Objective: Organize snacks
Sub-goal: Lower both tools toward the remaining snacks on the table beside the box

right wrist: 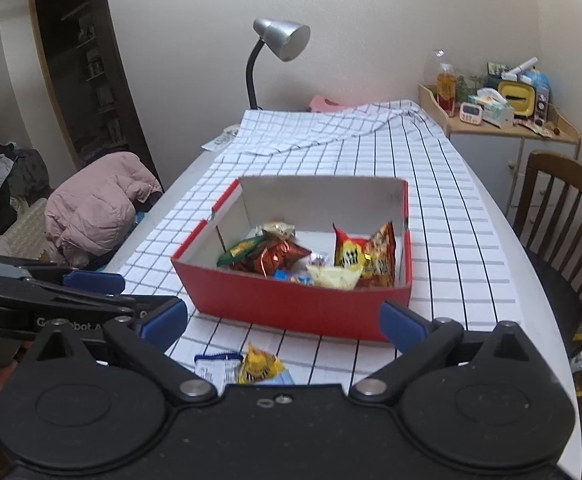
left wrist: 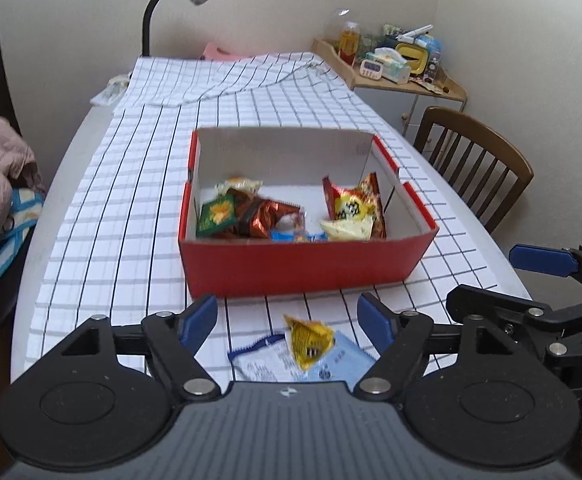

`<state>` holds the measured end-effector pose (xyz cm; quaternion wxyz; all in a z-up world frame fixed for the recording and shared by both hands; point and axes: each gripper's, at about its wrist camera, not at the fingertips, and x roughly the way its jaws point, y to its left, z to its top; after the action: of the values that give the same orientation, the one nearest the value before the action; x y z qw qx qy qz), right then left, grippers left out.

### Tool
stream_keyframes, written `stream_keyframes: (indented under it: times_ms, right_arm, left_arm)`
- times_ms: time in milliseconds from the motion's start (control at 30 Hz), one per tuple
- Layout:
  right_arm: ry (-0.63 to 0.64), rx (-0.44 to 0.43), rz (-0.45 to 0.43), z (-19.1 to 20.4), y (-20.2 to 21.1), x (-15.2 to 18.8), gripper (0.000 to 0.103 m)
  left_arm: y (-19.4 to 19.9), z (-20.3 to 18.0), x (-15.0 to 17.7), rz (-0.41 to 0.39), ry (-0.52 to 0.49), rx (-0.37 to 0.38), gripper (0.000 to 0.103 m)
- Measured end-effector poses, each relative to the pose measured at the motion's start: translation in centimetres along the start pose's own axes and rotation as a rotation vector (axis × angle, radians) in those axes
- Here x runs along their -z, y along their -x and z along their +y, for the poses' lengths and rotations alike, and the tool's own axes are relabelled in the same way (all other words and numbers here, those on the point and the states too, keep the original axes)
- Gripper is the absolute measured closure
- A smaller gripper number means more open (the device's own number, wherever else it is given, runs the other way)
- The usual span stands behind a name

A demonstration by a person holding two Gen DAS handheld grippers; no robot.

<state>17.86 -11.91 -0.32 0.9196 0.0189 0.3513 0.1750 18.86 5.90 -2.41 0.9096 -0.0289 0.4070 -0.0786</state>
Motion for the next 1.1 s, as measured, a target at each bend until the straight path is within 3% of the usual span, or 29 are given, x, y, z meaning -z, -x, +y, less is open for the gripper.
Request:
stream_keyframes:
  times_ms: [133, 267, 567, 1100]
  right_arm:
    - [-0.029, 0.015, 0.03, -0.2, -0.5, 1.4, 0.0]
    - [-0.081, 0.023, 0.085, -0.7, -1.5, 3.0, 0.0]
    - [-0.189, 0.074, 0.165, -2.5, -3.5, 4.5, 0.001]
    - [-0.235, 0.111, 0.262, -3.8, -6.7, 5.6, 0.001]
  left_arm:
    - [-1.0, 0.4, 1.4, 0.052, 0.028, -0.006, 0.026]
    - [-3.1, 1.1, 2.7, 0.139, 0.073, -0.059, 0.026]
    - [-8.3, 2.7, 3.3, 0.283, 0.189, -0.123, 0.026]
    - [-13.6, 2.9, 4.0, 0.361, 0.291, -0.144, 0.026]
